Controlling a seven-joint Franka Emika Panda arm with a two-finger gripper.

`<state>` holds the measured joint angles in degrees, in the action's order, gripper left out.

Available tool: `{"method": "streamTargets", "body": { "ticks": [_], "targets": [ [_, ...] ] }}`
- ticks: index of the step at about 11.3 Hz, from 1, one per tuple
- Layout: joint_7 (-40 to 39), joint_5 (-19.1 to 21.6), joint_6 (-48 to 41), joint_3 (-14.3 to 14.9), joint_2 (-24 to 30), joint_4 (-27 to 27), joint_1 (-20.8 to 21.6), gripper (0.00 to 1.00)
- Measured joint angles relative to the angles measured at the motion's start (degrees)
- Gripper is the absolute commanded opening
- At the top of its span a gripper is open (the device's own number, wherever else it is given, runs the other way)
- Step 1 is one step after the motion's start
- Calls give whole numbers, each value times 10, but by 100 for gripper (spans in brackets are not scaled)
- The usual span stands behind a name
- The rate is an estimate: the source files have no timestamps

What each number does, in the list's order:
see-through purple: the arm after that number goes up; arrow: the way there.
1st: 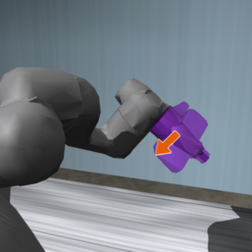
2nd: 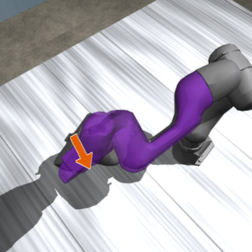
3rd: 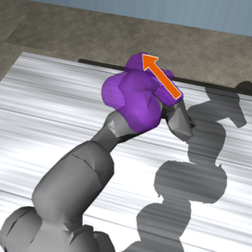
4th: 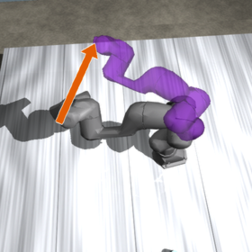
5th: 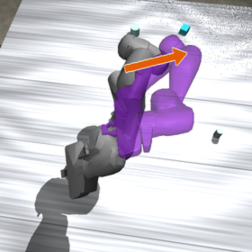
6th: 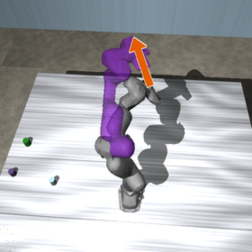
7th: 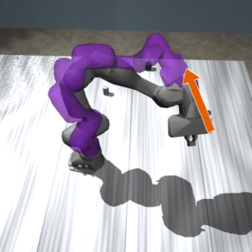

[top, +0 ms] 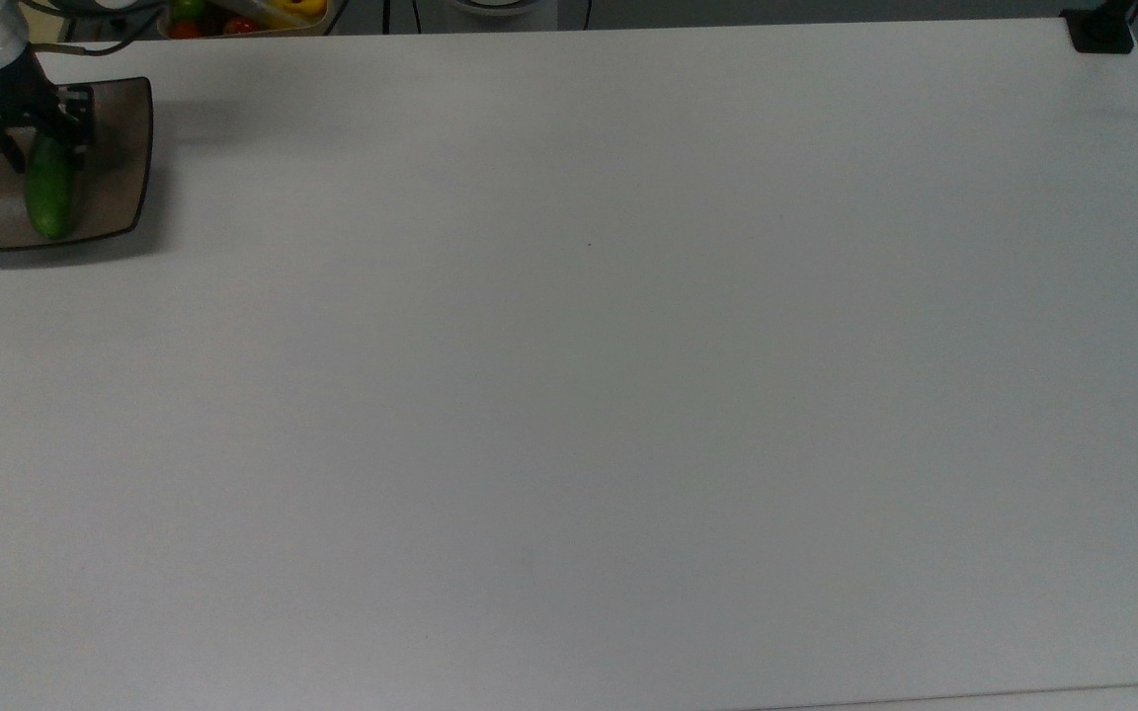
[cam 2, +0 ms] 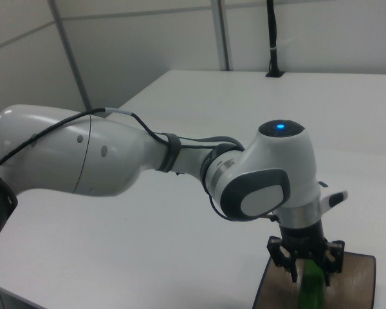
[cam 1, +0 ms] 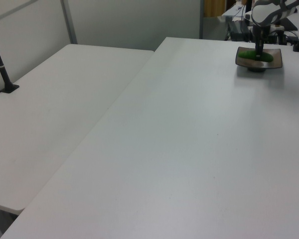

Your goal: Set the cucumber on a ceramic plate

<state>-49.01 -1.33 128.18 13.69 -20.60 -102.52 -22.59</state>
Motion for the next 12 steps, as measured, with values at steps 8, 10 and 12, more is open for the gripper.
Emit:
{"method": "streamTargets", "body": {
  "ticks": [8, 10, 12],
  "targets": [
    [43, 2, -60, -2, 92, 19, 19, 100],
    [104, 4, -124, -3, 145, 30, 48, 100],
    [202, 6, -206, -5, 182, 61, 93, 100]
  ]
}}
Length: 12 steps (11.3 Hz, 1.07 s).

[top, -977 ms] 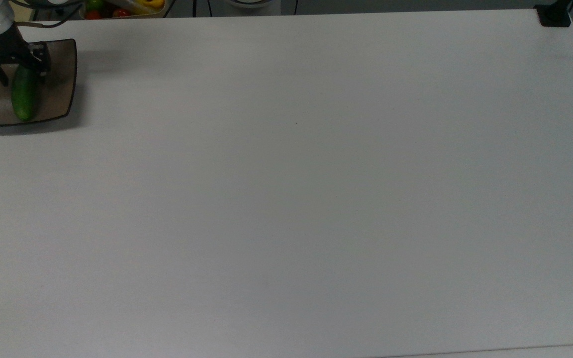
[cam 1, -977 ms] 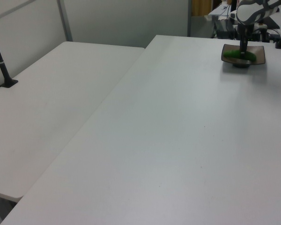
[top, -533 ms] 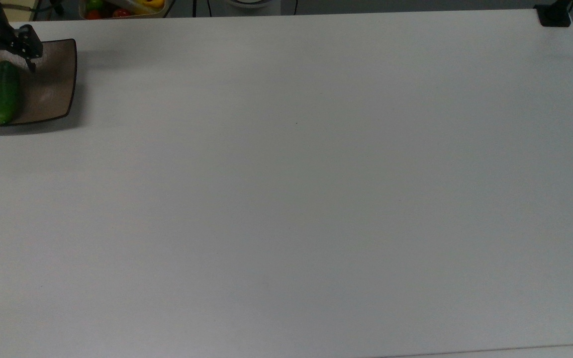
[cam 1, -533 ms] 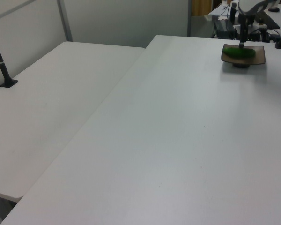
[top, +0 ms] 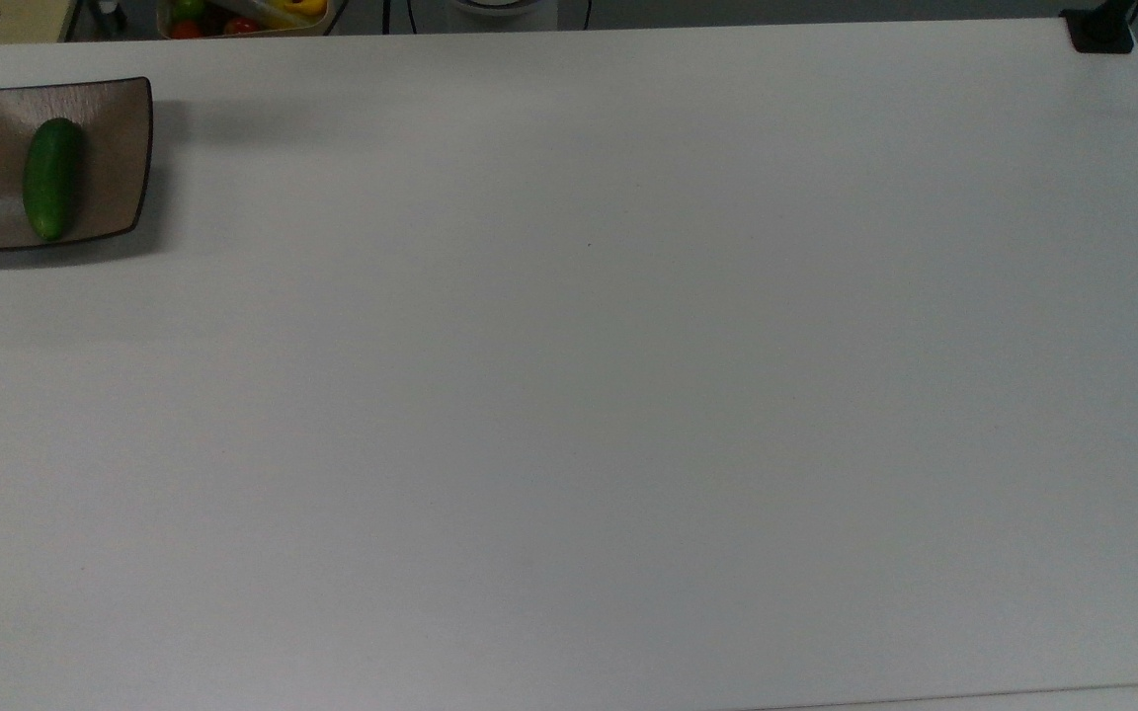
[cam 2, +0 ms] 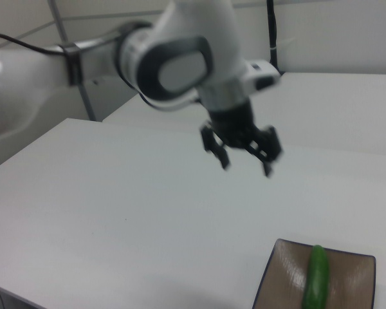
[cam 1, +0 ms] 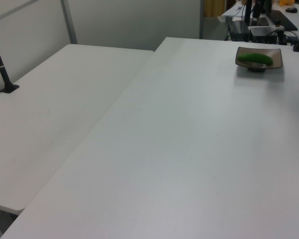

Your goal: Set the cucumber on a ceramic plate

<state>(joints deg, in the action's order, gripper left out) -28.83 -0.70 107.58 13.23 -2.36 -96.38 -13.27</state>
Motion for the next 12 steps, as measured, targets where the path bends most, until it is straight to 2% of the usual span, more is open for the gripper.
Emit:
{"method": "streamTargets", "body": {
  "ticks": [3, 6, 8, 10, 12],
  "targets": [
    [157, 1, -64, -3, 42, 20, 75, 100],
    [235, 7, -124, -18, 66, 24, 138, 100],
    [283, 9, -131, -65, 67, 24, 150, 100],
    [296, 9, -132, -107, 66, 23, 153, 100],
    [299, 9, -132, -131, 63, 17, 155, 100]
  ]
}}
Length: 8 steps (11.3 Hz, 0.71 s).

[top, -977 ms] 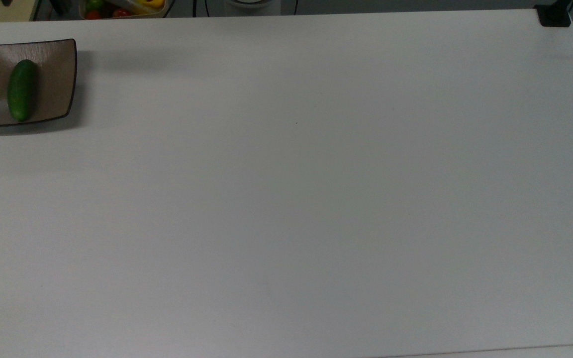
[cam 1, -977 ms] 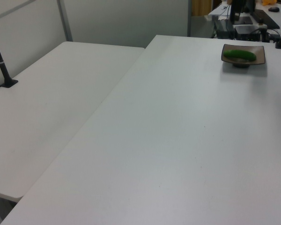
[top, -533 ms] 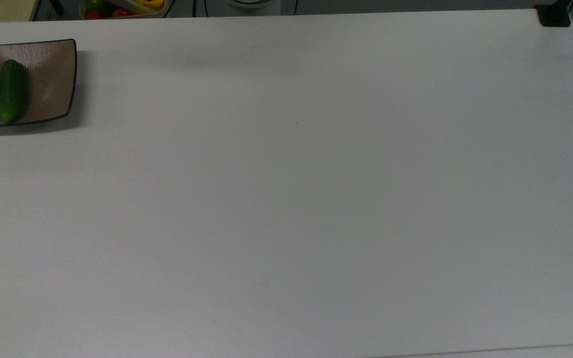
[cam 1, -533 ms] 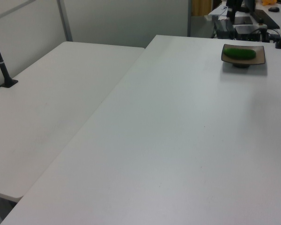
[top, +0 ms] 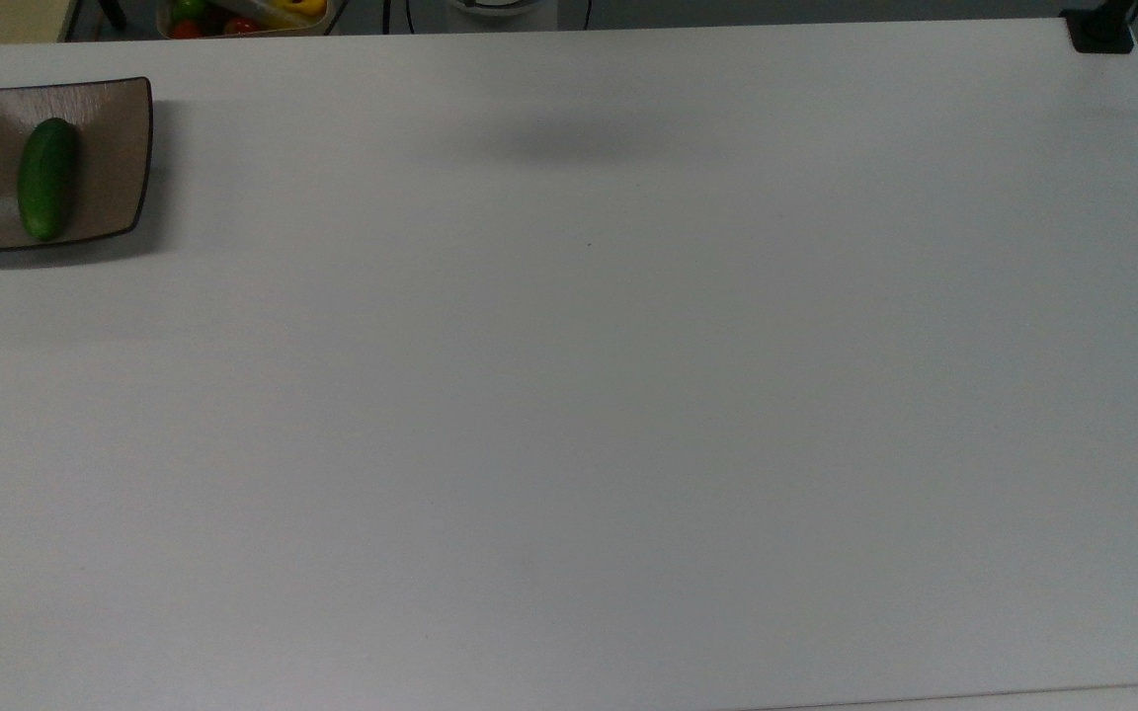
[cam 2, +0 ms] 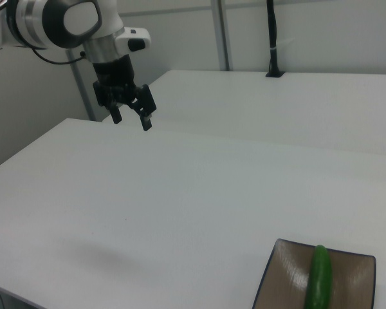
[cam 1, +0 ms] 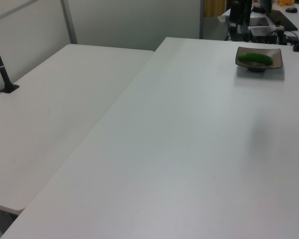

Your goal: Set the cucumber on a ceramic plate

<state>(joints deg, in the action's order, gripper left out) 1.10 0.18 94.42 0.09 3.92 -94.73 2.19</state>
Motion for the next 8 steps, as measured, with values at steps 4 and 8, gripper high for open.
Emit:
{"method": "streamTargets", "body": {
  "ticks": [4, 8],
  "targets": [
    [-36, 0, 29, -2, -8, -10, 7, 100],
    [-49, 0, 57, 1, -11, -14, 6, 100]
  ]
}}
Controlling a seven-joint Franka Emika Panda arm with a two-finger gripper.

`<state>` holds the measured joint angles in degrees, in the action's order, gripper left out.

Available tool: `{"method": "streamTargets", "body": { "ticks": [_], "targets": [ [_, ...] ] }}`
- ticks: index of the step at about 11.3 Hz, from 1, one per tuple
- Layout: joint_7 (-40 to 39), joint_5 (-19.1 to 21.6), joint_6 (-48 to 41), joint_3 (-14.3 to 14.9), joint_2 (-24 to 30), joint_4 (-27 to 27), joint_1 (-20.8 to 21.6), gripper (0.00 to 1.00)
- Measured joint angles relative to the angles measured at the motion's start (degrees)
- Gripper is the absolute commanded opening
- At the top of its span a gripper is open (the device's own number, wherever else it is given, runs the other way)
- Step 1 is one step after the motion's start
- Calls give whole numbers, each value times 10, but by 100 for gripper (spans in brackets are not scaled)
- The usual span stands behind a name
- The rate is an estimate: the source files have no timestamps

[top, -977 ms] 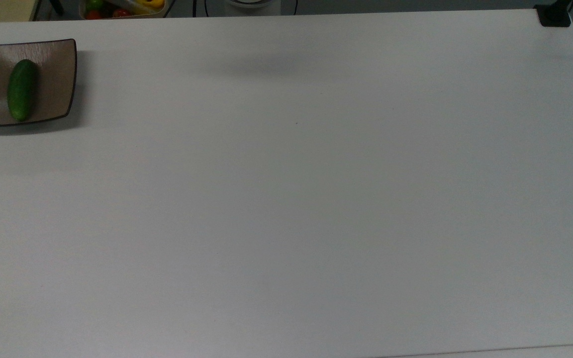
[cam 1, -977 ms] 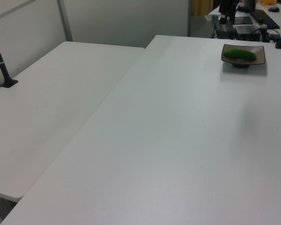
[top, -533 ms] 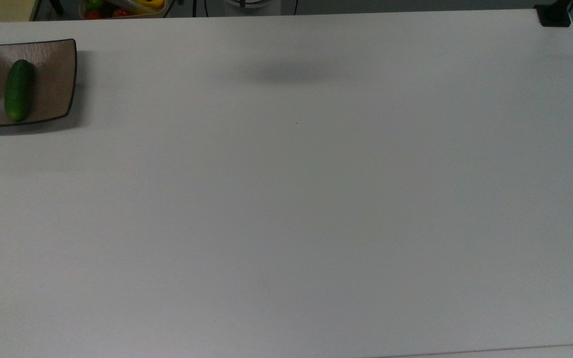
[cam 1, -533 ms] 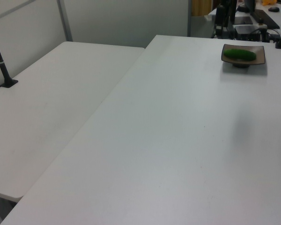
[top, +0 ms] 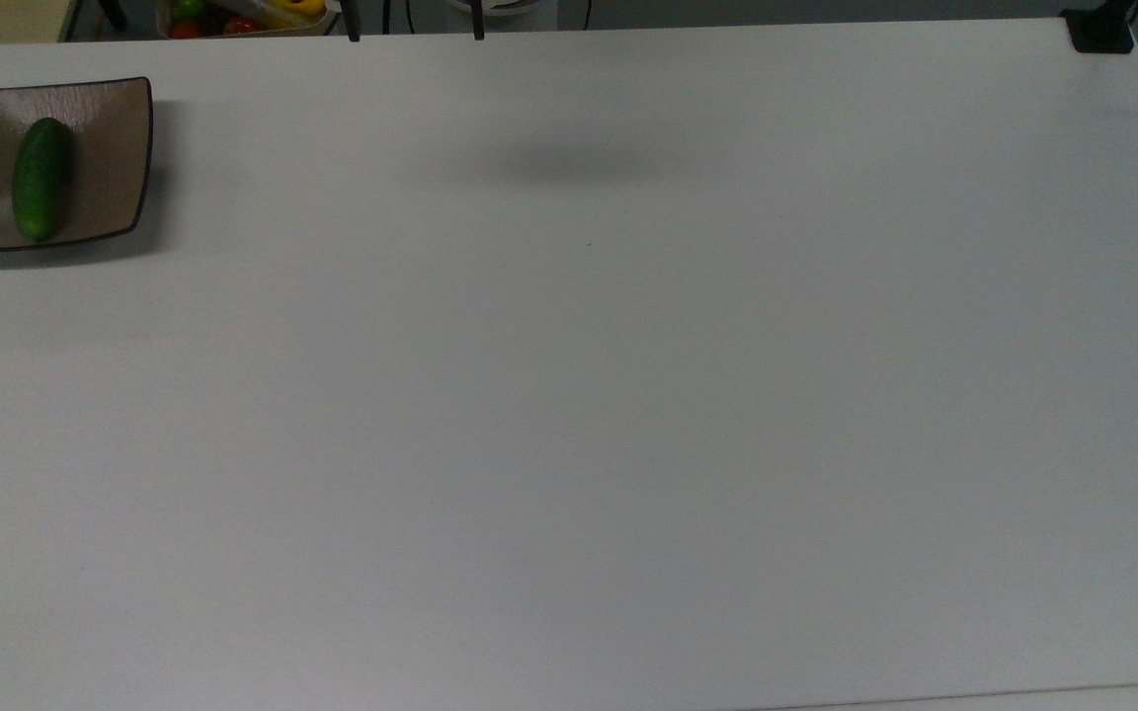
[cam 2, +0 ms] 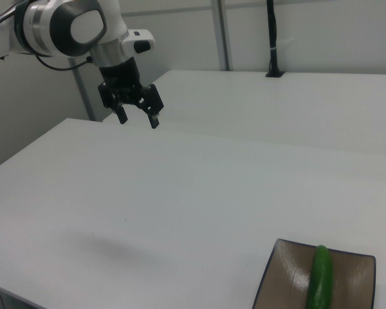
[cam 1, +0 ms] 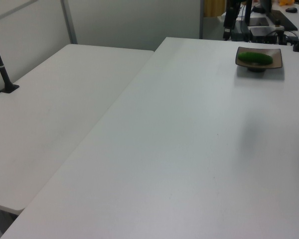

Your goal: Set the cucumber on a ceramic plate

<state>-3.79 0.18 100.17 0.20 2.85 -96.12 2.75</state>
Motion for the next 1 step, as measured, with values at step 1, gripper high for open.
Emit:
{"method": "streamTargets", "body": {
  "ticks": [1],
  "targets": [
    [-1, 0, 0, 0, 0, 0, 0, 100]
  ]
}}
